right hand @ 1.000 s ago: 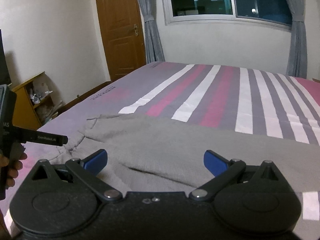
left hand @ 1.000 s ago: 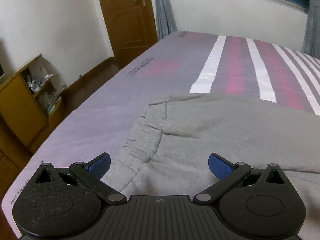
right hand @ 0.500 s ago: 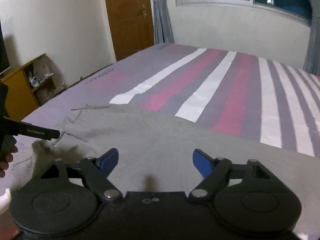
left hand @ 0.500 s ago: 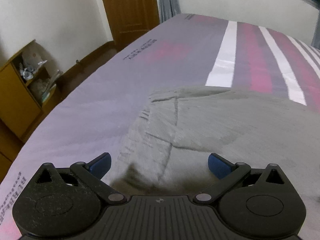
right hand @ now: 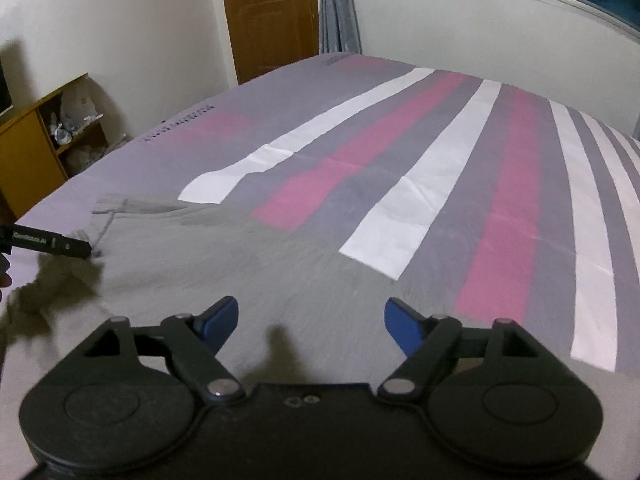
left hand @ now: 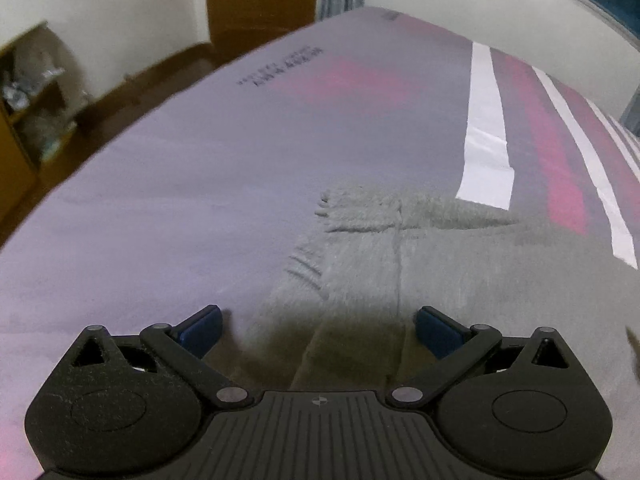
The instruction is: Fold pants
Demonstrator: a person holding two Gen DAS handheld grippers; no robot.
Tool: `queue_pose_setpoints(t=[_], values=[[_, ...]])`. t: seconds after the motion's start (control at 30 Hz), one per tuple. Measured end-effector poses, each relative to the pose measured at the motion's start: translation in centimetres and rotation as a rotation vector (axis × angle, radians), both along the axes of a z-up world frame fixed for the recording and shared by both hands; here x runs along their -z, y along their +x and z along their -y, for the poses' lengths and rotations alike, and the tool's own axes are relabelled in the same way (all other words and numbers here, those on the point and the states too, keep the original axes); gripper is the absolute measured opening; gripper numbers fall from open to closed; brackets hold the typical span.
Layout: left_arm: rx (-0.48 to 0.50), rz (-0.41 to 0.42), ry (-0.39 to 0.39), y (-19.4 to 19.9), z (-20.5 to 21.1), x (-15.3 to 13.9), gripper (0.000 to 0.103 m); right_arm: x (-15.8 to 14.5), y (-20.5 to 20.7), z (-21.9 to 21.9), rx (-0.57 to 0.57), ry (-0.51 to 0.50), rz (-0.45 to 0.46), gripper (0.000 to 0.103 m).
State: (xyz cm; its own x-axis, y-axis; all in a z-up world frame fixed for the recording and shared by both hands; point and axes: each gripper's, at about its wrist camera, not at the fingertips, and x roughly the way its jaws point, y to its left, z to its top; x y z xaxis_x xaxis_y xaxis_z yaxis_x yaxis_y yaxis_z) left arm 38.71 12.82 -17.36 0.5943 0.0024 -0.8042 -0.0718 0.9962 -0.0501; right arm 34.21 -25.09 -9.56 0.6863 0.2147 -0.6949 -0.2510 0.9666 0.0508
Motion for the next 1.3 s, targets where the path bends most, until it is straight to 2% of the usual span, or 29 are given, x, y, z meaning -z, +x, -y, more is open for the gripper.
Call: queue_pose_setpoints(t=[0.03, 0.07, 0.1, 0.23, 0.3, 0.33, 0.37, 0.4, 0.47, 0.5, 0.57, 0.7, 0.87, 1.0, 1.1, 1.17, 1.2, 1.3], values=[[0.009, -0.012, -0.011, 0.7, 0.1, 0.4, 0.102, 0.2, 0.6, 0.1, 0.004, -0.002, -0.005, 0.082], [0.02, -0.017, -0.018, 1.1, 0.2, 0.8, 0.09, 0.4, 1.2, 0.3, 0.012, -0.007, -0.008, 0.082], [0.045, -0.007, -0.047, 1.4, 0.2, 1.1, 0.084, 0.6, 1.6, 0.4, 0.016, -0.009, -0.008, 0.082], [0.073, 0.0, -0.056, 2.2, 0.6, 1.9, 0.075, 1.6, 3.8, 1.1, 0.032, -0.012, -0.022, 0.081], [0.102, 0.011, -0.05, 2.1, 1.0, 2.0, 0.063, 2.1, 4.7, 1.2, 0.038, -0.026, -0.036, 0.078], [0.115, 0.014, -0.051, 2.0, 1.2, 1.9, 0.052, 2.5, 5.1, 1.2, 0.039, -0.026, -0.05, 0.073], [0.124, 0.018, -0.054, 2.0, 1.5, 1.8, 0.045, 2.9, 5.5, 1.2, 0.038, -0.027, -0.066, 0.07], [0.126, 0.02, -0.051, 1.8, 1.8, 1.7, 0.043, 3.2, 5.6, 1.1, 0.034, -0.032, -0.081, 0.062], [0.127, 0.026, -0.045, 1.6, 2.0, 1.3, 0.033, 3.3, 5.5, 0.9, 0.005, -0.033, -0.096, 0.037], [0.128, 0.035, -0.039, 1.4, 2.3, 1.0, 0.031, 3.2, 5.3, 0.7, -0.006, -0.027, -0.101, 0.014], [0.13, 0.065, -0.019, 0.4, 2.8, 0.3, 0.026, 2.2, 4.0, 0.4, -0.025, -0.03, -0.061, 0.01], [0.122, 0.138, -0.017, -2.3, 2.7, -1.8, 0.023, -0.8, -0.9, -0.1, -0.064, -0.029, 0.056, 0.007], [0.124, 0.207, -0.061, -7.5, 0.2, -5.0, 0.023, -4.5, -11.1, -0.8, -0.152, -0.039, 0.164, 0.006], [0.134, 0.213, -0.014, -12.6, -1.2, -5.8, 0.024, -4.0, -18.2, -1.2, -0.173, 0.017, 0.124, 0.006], [0.117, 0.189, 0.04, -15.6, -1.4, -5.6, 0.036, -1.6, -21.9, -2.2, -0.162, 0.042, 0.058, 0.006], [0.088, 0.141, 0.044, -16.7, -1.8, -5.0, 0.046, 0.7, -23.3, -2.8, -0.145, 0.046, -0.002, 0.007], [0.074, 0.106, 0.055, -17.1, -1.9, -4.7, 0.049, 1.4, -23.4, -2.9, -0.134, 0.041, -0.024, 0.015], [0.042, 0.009, 0.095, -18.8, -2.2, -3.7, 0.056, 2.6, -23.4, -3.2, -0.081, 0.04, -0.063, 0.022]])
